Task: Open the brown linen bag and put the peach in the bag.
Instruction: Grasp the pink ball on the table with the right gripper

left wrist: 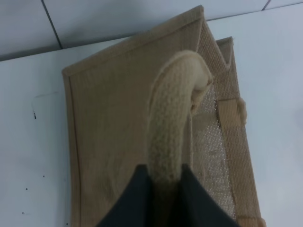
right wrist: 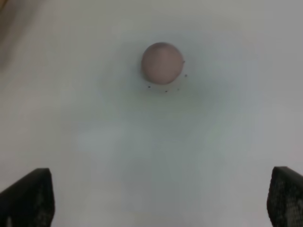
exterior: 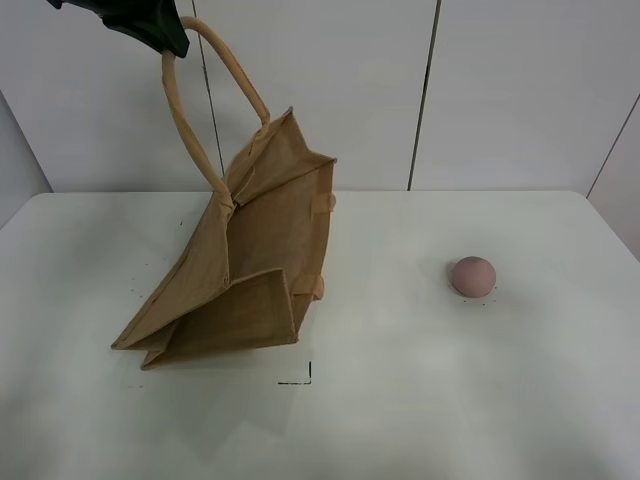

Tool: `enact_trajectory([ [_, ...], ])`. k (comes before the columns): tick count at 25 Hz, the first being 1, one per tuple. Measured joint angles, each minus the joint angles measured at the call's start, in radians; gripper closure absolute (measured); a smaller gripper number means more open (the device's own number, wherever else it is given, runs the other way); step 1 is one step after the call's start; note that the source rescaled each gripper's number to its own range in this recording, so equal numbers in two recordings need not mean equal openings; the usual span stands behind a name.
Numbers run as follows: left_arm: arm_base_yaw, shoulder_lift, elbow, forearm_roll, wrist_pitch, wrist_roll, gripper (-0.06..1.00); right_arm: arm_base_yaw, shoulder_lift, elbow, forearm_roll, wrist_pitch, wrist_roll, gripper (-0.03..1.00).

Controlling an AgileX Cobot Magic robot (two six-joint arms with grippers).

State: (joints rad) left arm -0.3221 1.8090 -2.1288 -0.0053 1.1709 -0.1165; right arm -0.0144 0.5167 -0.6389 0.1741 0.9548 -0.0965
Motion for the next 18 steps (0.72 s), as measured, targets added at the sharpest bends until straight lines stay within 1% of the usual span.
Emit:
enact_trajectory([
  [2, 0.000, 0.000, 0.000, 0.000, 0.000, 0.000, 0.94, 0.000, 0.170, -0.060, 0.008, -0.033, 0.001, -0.03],
  [4, 0.000, 0.000, 0.000, 0.000, 0.000, 0.000, 0.94, 0.000, 0.348, -0.138, 0.010, -0.046, 0.000, -0.03],
  [7, 0.000, 0.000, 0.000, 0.000, 0.000, 0.000, 0.94, 0.000, 0.648, -0.268, 0.011, -0.045, -0.006, -0.03],
  [10, 0.000, 0.000, 0.000, 0.000, 0.000, 0.001, 0.94, 0.000, 0.896, -0.411, 0.011, -0.019, -0.007, -0.03],
  [14, 0.000, 0.000, 0.000, 0.000, 0.000, 0.001, 0.94, 0.000, 1.165, -0.607, 0.009, 0.008, -0.007, -0.03],
  [18, 0.000, 0.000, 0.000, 0.000, 0.000, 0.002, 0.94, 0.022, 1.333, -0.743, -0.010, 0.037, -0.008, -0.03],
])
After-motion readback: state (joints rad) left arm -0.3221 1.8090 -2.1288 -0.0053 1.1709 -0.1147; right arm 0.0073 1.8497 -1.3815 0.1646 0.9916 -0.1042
